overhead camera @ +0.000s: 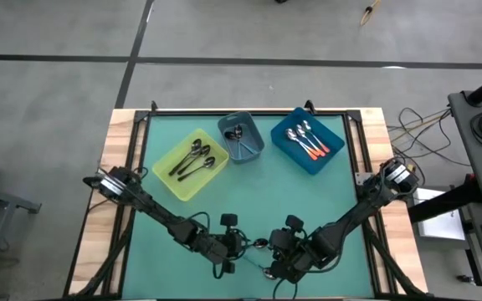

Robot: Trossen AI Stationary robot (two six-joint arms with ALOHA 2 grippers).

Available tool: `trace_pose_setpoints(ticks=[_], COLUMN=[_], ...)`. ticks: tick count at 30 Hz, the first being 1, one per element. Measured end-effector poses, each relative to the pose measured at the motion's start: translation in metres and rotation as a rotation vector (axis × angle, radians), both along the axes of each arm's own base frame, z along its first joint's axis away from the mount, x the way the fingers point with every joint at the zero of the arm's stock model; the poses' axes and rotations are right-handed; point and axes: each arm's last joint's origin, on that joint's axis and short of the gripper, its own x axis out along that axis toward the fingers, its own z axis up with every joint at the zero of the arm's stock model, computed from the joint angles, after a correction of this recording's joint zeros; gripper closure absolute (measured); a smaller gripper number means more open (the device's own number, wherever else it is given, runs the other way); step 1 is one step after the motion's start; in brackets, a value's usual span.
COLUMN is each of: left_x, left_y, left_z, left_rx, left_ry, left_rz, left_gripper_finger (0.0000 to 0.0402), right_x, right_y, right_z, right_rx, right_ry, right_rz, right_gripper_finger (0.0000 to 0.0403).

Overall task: Sort silverware by color (type)
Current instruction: Put the blue spoon into the dark blue bin

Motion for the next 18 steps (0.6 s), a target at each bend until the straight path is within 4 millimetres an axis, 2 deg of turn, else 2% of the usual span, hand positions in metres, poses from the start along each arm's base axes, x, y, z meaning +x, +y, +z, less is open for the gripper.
trace_pose_setpoints(ticks=[4, 11, 18], left_x=[0.002, 0.003, 0.003], left_y=[-0.001, 0.000, 0.003], left_z=[-0.012, -0.017, -0.019], left_rx=[-0.018, -0.042, -0.051], left_ry=[0.007, 0.006, 0.015], left_rz=[0.013, 0.033, 0.035], left_gripper_finger=[0.0303, 0.0237, 0.0230], right_x=[0.000, -0.001, -0.001], right_y=[0.002, 0.003, 0.002], right_z=[-0.001, -0.001, -0.001], right_rx=[0.009, 0.007, 0.007], right_ry=[-0.011, -0.007, -0.007], right_rz=[0.003, 0.007, 0.007], right_gripper_finger=[0.0255, 0.0252, 0.0250])
